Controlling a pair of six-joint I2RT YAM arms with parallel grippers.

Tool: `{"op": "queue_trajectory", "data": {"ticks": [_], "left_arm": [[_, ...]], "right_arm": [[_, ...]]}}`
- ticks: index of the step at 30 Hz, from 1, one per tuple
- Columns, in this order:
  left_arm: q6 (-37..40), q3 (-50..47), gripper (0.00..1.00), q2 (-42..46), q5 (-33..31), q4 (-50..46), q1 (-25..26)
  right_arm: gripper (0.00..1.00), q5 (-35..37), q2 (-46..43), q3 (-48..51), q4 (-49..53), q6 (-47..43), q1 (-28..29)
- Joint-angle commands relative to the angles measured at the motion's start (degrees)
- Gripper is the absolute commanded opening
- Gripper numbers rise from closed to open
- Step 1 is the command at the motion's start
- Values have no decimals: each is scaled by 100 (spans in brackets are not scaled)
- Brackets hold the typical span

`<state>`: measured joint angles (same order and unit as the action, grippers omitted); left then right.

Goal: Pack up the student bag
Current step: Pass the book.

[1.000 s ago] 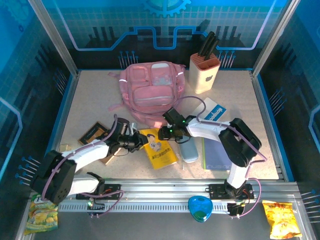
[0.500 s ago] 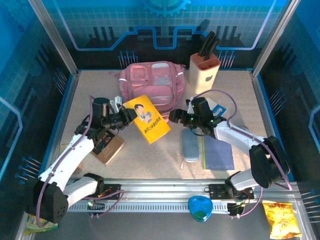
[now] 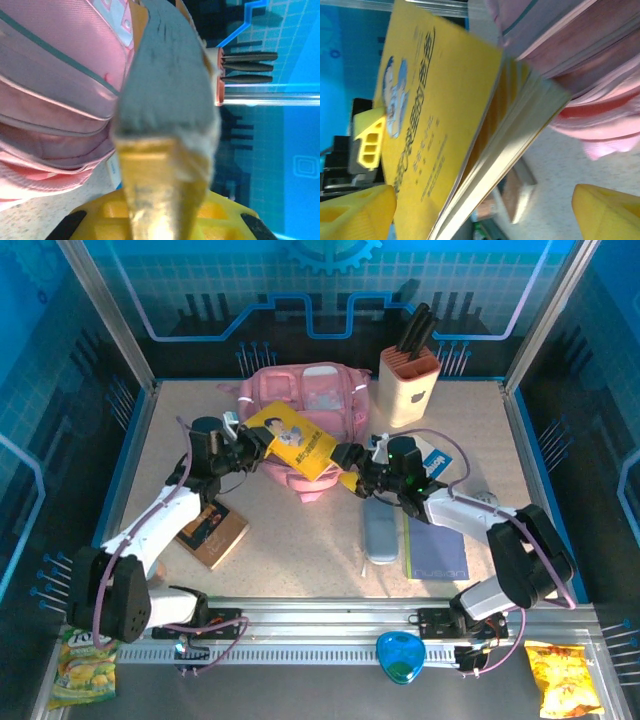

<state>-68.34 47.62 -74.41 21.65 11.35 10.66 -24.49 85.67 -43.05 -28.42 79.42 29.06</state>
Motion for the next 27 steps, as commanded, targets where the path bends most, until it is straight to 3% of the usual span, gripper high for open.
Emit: {"op": "queue_trajectory", "data": {"ticks": [1,9,18,21,24,27], "left_arm": [[-598,77,0,-78,24,1085,-21],[-665,38,0,-144,54,1161,-2],[-646,6,0,-231,154,1154,15],[-589,-6,0,-249,203,1094,15],[-381,-1,12,-249,228,878,17],[147,60,37,-240,176,324,15]], "right_arm": [[89,14,289,182,-1328,1218,139],[77,32,1000,-25,-2468,1803,231],[54,23,1276,-112,-2884,1781,219],[41,7,1295,-134,-2867,1665,205],[21,12,1173,-115,-2648,1424,129],[9,103,850,-29,-2105,959,0]]}}
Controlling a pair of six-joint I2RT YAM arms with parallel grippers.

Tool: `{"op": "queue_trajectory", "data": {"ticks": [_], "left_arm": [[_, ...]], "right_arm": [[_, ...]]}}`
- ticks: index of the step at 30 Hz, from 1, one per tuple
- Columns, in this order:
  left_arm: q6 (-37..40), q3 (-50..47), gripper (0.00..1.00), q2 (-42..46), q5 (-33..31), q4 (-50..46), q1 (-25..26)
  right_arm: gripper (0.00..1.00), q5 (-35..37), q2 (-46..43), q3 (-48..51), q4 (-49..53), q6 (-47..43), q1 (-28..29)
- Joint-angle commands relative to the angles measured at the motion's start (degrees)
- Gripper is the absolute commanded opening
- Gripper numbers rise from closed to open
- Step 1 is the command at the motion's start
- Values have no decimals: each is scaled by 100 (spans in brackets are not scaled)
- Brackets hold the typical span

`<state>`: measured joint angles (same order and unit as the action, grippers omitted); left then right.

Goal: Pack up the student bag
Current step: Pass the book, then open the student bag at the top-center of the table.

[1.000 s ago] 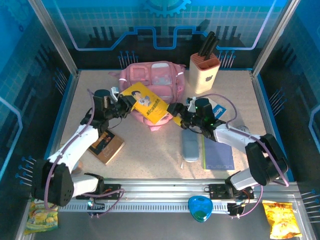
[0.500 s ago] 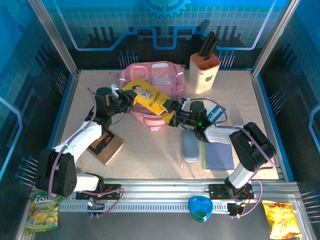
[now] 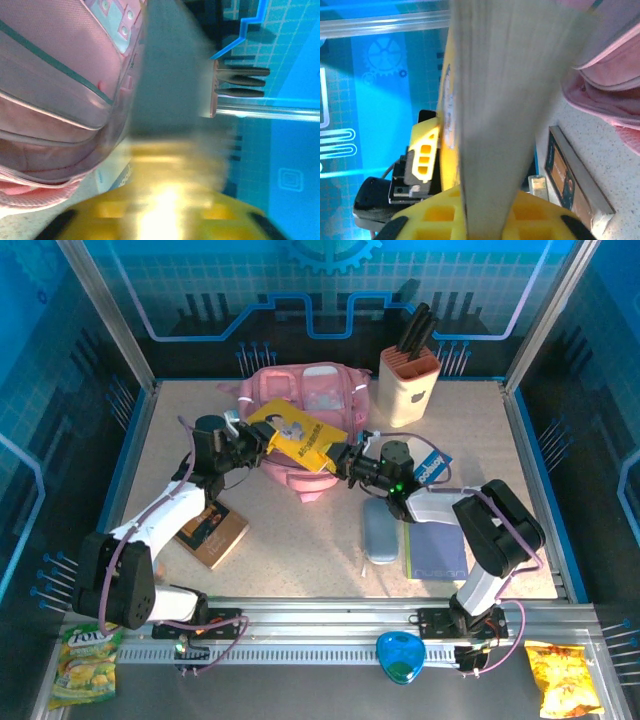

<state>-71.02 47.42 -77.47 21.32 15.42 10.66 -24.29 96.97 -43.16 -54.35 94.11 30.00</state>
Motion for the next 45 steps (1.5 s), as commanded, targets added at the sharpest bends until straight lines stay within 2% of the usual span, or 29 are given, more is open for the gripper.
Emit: {"op": "queue_trajectory", "data": {"ticks": [1,5,8,11,12,14,19,26,28,30,35,41,45], "left_arm": [[670,130,44,83,100,-427,11],[1800,360,60,276,-658,-1674,115],[2660,643,67,314,-1242,-2382,288],[3421,999,75,164,-1514,-2802,468],[3736,1125,80,66,-1490,-2885,543],[4398,1396,99,-193,-1393,-3050,721],[5699,2380,99,-1133,-1665,-3850,1145],[7238,3468,96,-2324,-1884,-4576,1202],[7701,3869,89,-2695,-2009,-5013,1210],[8071,4330,81,-3103,-2396,-5445,1228],[8874,5000,72,-3745,-2807,-5916,1244],[9683,5433,68,-4165,-2962,-6200,1356],[9884,5735,65,-4492,-3383,-6277,1419]], "right_arm": [[6,134,-446,19,740,-688,-148],[1,262,-1093,247,1310,-1168,-428],[0,283,-1597,335,1903,-1589,-716],[0,401,-2118,374,2696,-2129,-977],[0,498,-2296,369,3017,-2327,-1057],[0,684,-2620,361,3588,-2692,-1197],[4,1090,-3403,320,4801,-3215,-1573],[5,1357,-3923,175,5819,-3637,-1893],[5,1366,-3986,185,5929,-3677,-1955],[6,1362,-4024,186,5994,-3706,-1993],[6,1313,-4028,211,6019,-3702,-2019],[6,1305,-4027,220,6032,-3680,-2023],[6,1287,-4018,222,6030,-3664,-2021]]}}
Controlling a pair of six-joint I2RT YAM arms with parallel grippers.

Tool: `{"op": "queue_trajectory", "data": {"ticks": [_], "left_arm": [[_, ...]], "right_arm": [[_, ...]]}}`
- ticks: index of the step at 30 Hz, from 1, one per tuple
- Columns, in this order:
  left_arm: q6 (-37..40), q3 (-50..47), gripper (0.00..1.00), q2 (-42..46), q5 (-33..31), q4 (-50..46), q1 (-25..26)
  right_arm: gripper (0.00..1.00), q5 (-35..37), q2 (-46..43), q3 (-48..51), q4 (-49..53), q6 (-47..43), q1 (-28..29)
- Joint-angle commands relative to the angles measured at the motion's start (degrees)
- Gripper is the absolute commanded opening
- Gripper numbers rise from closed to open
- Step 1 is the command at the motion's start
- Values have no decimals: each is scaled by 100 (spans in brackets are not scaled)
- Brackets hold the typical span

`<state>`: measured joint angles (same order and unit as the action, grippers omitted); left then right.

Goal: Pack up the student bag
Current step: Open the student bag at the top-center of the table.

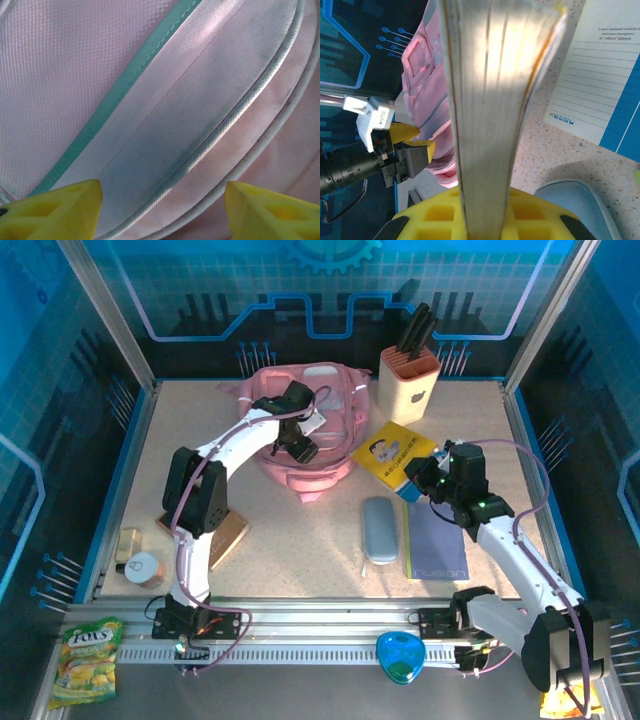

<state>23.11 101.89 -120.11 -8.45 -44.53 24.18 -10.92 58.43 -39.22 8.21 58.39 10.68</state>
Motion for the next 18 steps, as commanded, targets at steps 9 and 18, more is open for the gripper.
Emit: {"op": "queue_trajectory", "data": {"ticks": [9,18], "left_arm": [[578,828,53,-757,-909,-340,163],[595,935,47,-922,-1025,-381,209]], "right_arm": [[5,-171,-215,-157,-260,-59,-89],[5,-44,-381,-152,-92,-122,-92]]}}
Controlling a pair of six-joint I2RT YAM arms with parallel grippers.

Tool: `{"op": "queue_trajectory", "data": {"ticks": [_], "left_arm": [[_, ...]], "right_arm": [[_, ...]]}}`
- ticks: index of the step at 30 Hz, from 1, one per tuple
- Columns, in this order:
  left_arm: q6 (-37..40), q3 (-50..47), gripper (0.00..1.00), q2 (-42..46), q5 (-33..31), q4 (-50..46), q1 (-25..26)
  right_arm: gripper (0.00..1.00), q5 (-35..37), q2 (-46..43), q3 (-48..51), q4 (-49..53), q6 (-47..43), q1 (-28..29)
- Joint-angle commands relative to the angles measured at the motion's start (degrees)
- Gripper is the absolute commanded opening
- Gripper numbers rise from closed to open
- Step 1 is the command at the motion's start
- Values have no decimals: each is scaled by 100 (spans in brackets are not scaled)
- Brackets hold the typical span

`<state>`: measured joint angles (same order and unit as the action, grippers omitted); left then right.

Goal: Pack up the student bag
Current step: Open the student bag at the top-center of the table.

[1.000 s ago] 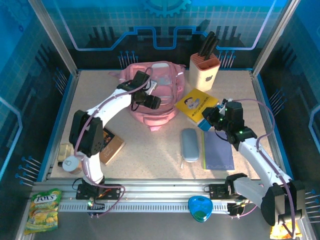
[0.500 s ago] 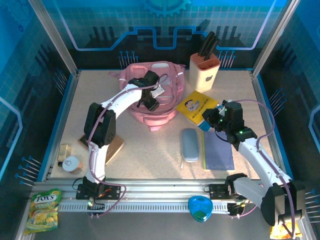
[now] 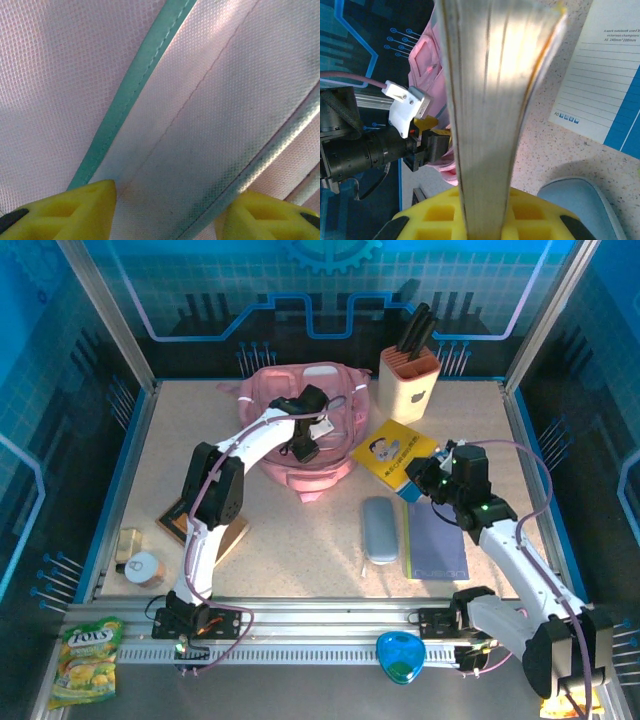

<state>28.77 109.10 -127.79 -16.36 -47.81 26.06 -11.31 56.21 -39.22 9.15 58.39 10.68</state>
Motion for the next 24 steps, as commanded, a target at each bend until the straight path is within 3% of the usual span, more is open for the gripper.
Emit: {"op": "queue_trajectory", "data": {"ticks": [1,9,14,24], "left_arm": [[-8,258,44,-172,-237,-61,21],[-366,360,11,219,157,-83,29],[-704,345,0,667,301,-108,21],[-1722,313,0,1549,314,533,35]], "right_arm": [[6,12,-161,-149,-172,-126,-92],[6,167,-273,-215,19,-238,-91],[6,339,-439,-270,198,-343,-111],[6,-25,-413,-298,1,-114,-103]]}}
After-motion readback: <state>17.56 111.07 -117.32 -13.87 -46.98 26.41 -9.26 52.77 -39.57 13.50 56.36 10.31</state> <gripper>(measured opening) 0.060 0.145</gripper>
